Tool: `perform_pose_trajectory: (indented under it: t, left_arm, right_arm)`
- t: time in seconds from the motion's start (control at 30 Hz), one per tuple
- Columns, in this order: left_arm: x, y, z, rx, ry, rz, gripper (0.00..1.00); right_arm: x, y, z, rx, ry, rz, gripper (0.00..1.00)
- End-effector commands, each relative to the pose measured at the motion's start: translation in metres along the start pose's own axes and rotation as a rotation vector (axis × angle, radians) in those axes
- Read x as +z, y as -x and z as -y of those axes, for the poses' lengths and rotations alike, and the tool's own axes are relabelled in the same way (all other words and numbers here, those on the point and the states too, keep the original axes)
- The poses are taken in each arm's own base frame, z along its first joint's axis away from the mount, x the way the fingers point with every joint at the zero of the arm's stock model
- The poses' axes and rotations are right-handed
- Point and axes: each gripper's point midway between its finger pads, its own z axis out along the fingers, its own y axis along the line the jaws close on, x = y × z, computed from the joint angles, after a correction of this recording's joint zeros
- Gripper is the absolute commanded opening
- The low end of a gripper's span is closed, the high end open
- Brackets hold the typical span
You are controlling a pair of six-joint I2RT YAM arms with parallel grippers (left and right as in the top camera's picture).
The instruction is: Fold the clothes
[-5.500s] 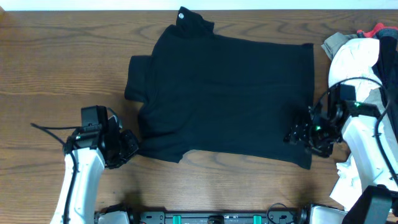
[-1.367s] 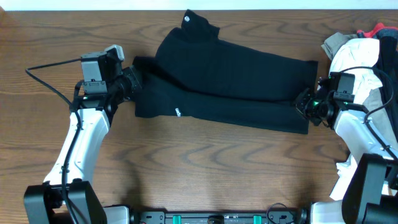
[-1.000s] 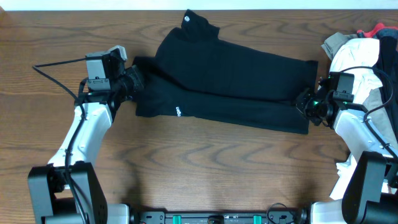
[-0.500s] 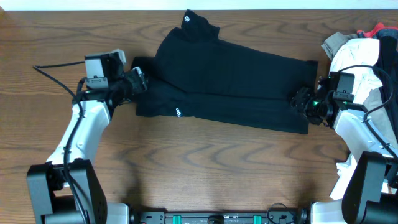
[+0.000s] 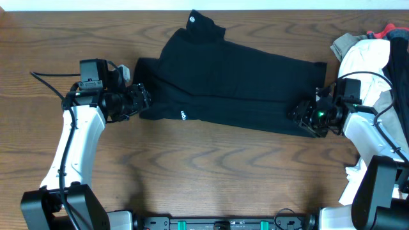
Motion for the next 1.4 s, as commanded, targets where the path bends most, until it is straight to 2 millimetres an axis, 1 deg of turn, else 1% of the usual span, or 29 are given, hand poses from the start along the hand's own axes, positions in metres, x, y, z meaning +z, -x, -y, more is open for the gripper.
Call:
perform_pose_trajectory:
  t: [0.0,0.07,0.13,0.17,0.23,0.3,0.4,0.5,0.57,0.73,0.83,1.0,1.1,1.2,1.27,1.3,1.37]
  left_arm:
    - [-0.010,-0.001,0.004,0.076,0.002,0.004,0.72]
    - [-0.009,-0.010,-0.012,0.054,0.085,-0.032,0.73]
    - [-0.008,-0.020,-0.029,0.036,0.173,-0.065,0.74]
    - [-0.007,-0.023,-0.035,0.032,0.196,-0.075,0.76]
    - [-0.001,-0.029,-0.039,0.024,0.197,-0.094,0.76]
    - [0.006,-0.034,-0.044,0.017,0.203,-0.115,0.76]
    - [0.019,-0.038,-0.051,0.003,0.209,-0.140,0.76]
    - [0.036,-0.039,-0.059,-0.035,0.218,-0.167,0.76]
    - [0.051,-0.037,-0.065,-0.061,0.222,-0.180,0.76]
    - [0.077,-0.038,-0.077,-0.094,0.223,-0.207,0.77]
    - [0.086,-0.034,-0.080,-0.093,0.220,-0.196,0.77]
    - [0.091,-0.018,-0.078,-0.069,0.203,-0.134,0.75]
    - [0.092,-0.013,-0.077,-0.061,0.198,-0.114,0.61]
    - [0.093,-0.010,-0.076,-0.056,0.195,-0.102,0.51]
    - [0.093,-0.010,-0.076,-0.056,0.195,-0.102,0.39]
    - [0.093,-0.010,-0.077,-0.058,0.195,-0.103,0.30]
    - [0.092,-0.012,-0.077,-0.060,0.197,-0.109,0.17]
  right_arm:
    - [-0.009,-0.005,-0.007,-0.055,0.023,-0.018,0.64]
    - [-0.009,-0.014,-0.001,-0.033,-0.001,-0.051,0.70]
    - [-0.010,-0.022,0.008,0.006,-0.052,-0.080,0.72]
    - [-0.010,-0.025,0.013,0.027,-0.079,-0.088,0.73]
    - [-0.011,-0.029,0.023,0.067,-0.135,-0.094,0.73]
    - [-0.013,-0.028,0.031,0.108,-0.184,-0.081,0.75]
    - [-0.013,-0.027,0.032,0.129,-0.191,-0.075,0.76]
    - [-0.013,-0.028,0.032,0.135,-0.190,-0.078,0.76]
    - [-0.013,-0.028,0.032,0.136,-0.191,-0.079,0.76]
    - [-0.013,-0.029,0.032,0.136,-0.191,-0.082,0.75]
    - [-0.013,-0.030,0.033,0.139,-0.193,-0.086,0.75]
    - [-0.013,-0.030,0.033,0.139,-0.195,-0.088,0.73]
    - [-0.014,-0.030,0.034,0.140,-0.198,-0.086,0.73]
    - [-0.014,-0.030,0.034,0.140,-0.197,-0.086,0.73]
    - [-0.014,-0.030,0.034,0.142,-0.198,-0.086,0.73]
    - [-0.014,-0.031,0.035,0.147,-0.200,-0.089,0.73]
    - [-0.016,-0.033,0.037,0.159,-0.205,-0.098,0.72]
